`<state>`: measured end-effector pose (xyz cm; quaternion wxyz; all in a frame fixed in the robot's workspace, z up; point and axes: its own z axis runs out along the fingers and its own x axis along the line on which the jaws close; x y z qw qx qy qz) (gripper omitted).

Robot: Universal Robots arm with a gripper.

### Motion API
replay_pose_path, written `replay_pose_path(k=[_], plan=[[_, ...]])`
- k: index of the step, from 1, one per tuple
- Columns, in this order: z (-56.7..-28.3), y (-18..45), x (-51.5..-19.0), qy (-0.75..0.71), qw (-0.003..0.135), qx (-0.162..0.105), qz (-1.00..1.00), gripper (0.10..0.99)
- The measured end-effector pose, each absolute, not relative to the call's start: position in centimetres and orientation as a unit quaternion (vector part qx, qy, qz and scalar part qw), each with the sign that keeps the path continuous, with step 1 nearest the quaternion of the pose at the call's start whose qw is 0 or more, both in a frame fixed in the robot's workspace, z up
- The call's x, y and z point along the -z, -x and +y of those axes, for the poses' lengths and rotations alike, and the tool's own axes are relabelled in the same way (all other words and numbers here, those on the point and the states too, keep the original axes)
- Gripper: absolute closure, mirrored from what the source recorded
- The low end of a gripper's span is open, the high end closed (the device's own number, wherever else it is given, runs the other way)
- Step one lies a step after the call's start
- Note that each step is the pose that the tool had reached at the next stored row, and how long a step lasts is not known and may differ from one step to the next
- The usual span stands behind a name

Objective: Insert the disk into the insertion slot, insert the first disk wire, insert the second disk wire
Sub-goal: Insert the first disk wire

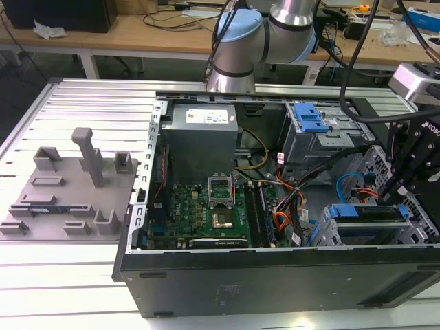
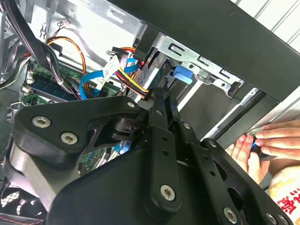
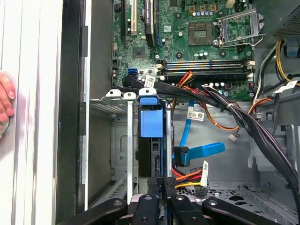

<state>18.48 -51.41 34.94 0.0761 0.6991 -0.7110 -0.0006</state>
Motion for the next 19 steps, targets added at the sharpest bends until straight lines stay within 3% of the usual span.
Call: replay_pose_path(k=[4, 6, 19], plan=[[-51.4, -18.51, -34.84, -0.7, 0.075, -0.001, -0.71, 0.922], [-51.41, -18.24, -34.83, -0.701, 0.057, -0.014, -0.711, 0.922], [-51.0, -17.78, -34.81, -0.693, 0.056, -0.014, -0.719, 0.922]])
